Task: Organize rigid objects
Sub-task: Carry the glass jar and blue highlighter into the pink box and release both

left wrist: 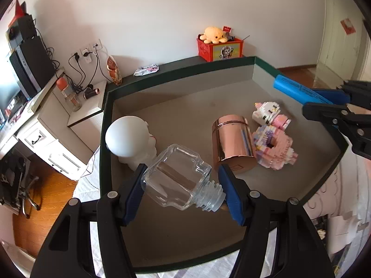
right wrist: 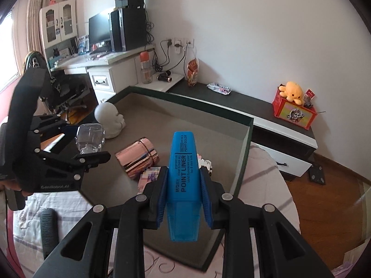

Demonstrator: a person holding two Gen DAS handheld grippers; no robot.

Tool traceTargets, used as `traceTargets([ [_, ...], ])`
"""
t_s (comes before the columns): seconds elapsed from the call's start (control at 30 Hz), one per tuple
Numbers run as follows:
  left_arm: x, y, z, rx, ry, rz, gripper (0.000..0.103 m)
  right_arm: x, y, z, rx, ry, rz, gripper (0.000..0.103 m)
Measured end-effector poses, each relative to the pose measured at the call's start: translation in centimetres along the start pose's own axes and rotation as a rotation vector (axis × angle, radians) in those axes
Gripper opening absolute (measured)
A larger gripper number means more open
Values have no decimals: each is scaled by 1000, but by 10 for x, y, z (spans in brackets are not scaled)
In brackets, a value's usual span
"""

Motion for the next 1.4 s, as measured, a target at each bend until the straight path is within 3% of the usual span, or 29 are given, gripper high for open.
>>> traceTargets([
  [0.33, 3, -13, -3, 18, 3, 26, 64, -5, -23, -10, 65, -13, -37, 27],
  [0.43, 5, -12, -5, 15, 14, 32, 65, -4, -24, -13, 75, -4, -90, 27],
  [0.57, 12, -4, -6, -12, 41, 39, 85, -6, -24, -15, 85, -11, -154, 27],
  [0.87, 16, 13, -11, -46, 30, 86, 99, -7, -25, -22, 119, 0, -243, 27],
  [1.33, 19, 36, -17, -71, 63, 82, 102, -11, -21, -29, 119, -39, -231, 27],
  [1.4, 18, 39, -18, -73, 64, 78, 102, -9, -19, -28, 109, -39, -227, 32],
])
Point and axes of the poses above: each gripper's, at about its wrist camera, not at the fingertips, and y roughly against the way its jaws point, x to its left, z to its top, the point moved 6 cm from there along -y, roughly the way its jaws point, and after that the axes turned 11 degrees about z, right-handed, at the moved point
